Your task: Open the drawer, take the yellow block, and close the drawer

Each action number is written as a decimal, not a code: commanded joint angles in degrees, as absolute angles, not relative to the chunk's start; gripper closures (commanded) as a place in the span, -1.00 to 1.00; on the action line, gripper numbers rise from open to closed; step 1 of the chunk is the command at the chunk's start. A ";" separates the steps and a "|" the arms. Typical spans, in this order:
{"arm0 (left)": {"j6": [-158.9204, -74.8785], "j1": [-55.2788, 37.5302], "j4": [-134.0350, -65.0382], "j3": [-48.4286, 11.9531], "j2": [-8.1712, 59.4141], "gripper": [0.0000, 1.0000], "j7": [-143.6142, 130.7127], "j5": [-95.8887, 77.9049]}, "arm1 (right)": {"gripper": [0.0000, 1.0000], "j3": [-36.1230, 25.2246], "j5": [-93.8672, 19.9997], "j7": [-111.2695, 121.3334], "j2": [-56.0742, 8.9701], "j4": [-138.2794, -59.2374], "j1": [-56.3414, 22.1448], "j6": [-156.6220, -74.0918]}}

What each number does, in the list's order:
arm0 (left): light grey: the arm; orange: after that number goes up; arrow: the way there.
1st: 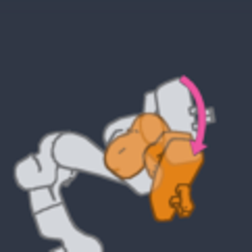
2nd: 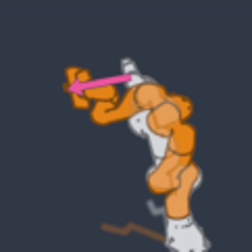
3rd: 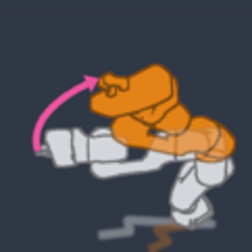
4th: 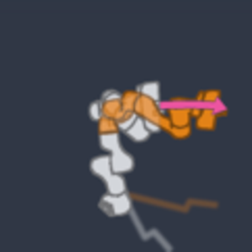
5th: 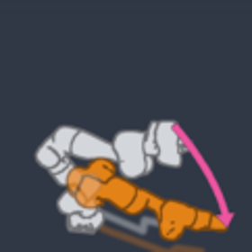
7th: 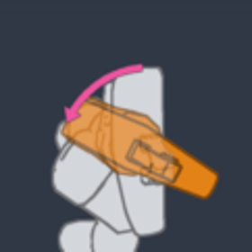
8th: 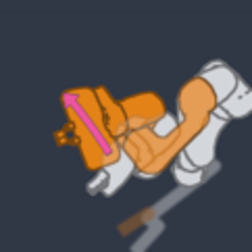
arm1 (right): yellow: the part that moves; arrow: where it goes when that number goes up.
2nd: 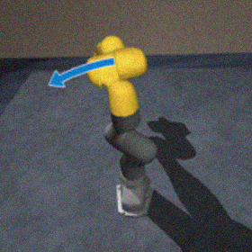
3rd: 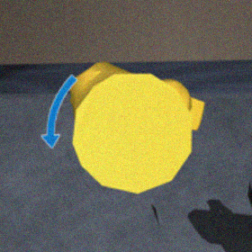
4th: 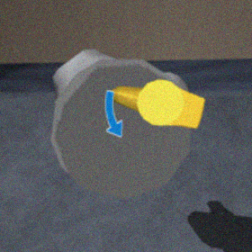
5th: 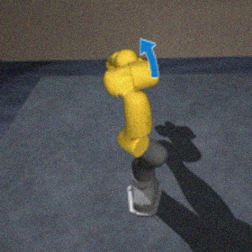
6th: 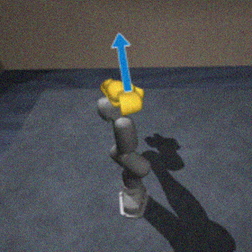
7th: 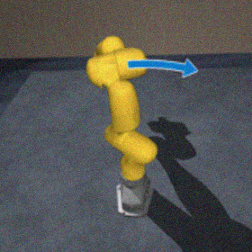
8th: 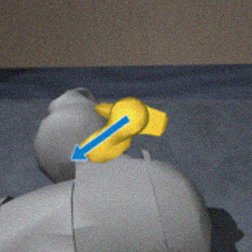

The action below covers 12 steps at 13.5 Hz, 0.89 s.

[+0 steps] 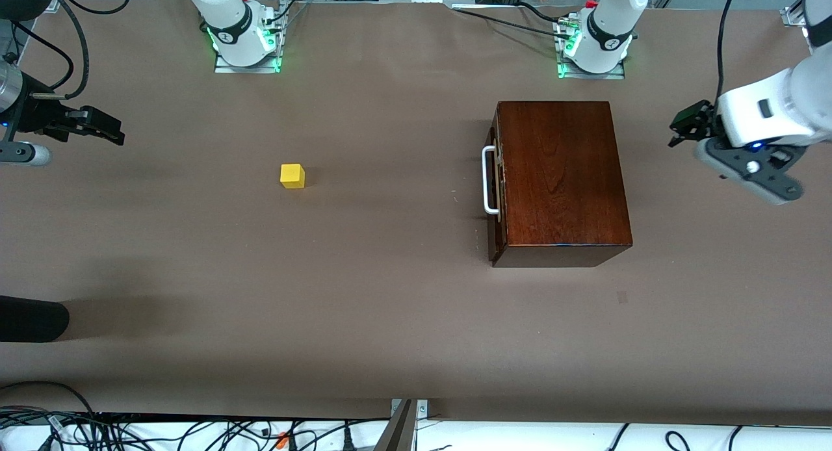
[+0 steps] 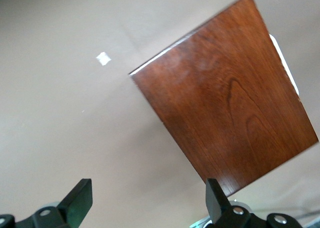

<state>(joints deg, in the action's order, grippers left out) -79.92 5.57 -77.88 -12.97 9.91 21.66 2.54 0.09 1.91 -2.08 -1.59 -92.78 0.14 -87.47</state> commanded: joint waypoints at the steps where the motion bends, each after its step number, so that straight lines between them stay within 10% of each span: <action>1: -84.18 2.03 -84.19 -6.70 4.67 -1.00 14.27 -0.52 | -1.00 1.32 1.58 -2.46 -1.23 -92.29 1.41 -87.45; 12: -88.33 0.00 -92.02 -0.35 -0.88 -1.00 -5.89 -0.97 | -1.00 1.05 0.79 -2.55 -1.23 -91.93 1.41 -87.54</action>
